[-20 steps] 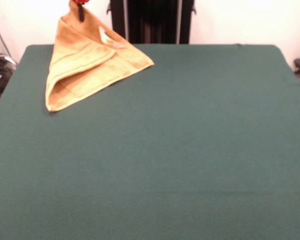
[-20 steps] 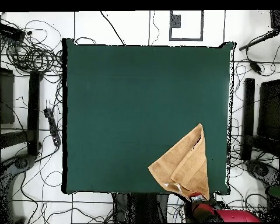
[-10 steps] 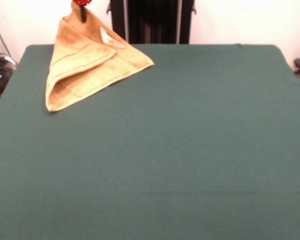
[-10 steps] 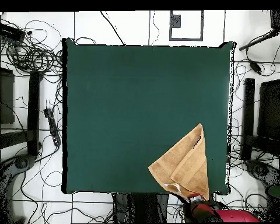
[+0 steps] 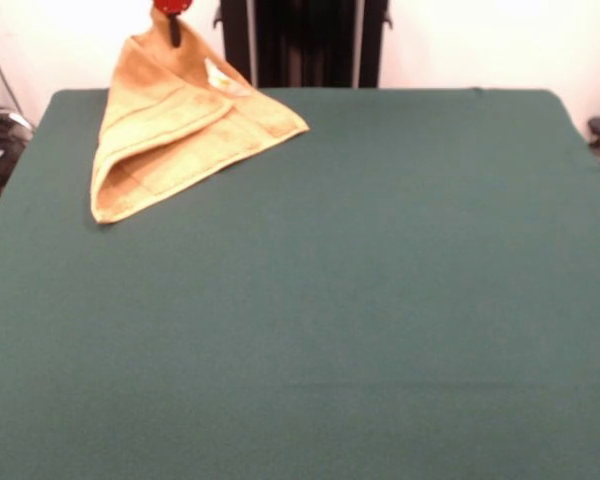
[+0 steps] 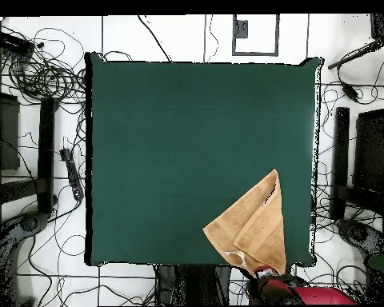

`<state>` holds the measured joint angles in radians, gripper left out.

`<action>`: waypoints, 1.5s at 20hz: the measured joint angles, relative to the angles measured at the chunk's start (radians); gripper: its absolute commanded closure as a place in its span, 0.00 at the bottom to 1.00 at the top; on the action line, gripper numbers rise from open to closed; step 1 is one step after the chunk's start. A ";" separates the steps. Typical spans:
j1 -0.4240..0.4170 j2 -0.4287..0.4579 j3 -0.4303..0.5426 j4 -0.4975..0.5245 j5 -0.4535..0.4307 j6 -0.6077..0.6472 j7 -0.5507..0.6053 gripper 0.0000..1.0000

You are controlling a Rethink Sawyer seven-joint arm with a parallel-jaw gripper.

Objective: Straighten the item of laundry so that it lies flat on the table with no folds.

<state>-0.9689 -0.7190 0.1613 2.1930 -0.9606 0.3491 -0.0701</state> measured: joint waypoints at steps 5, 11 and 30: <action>0.022 0.012 -0.007 0.000 0.000 -0.009 0.000 1.00; 0.056 0.012 -0.009 0.000 0.000 -0.013 0.000 1.00; 0.085 0.012 -0.011 0.000 0.035 -0.013 0.000 1.00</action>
<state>-0.8836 -0.7075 0.1506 2.1926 -0.9257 0.3365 -0.0698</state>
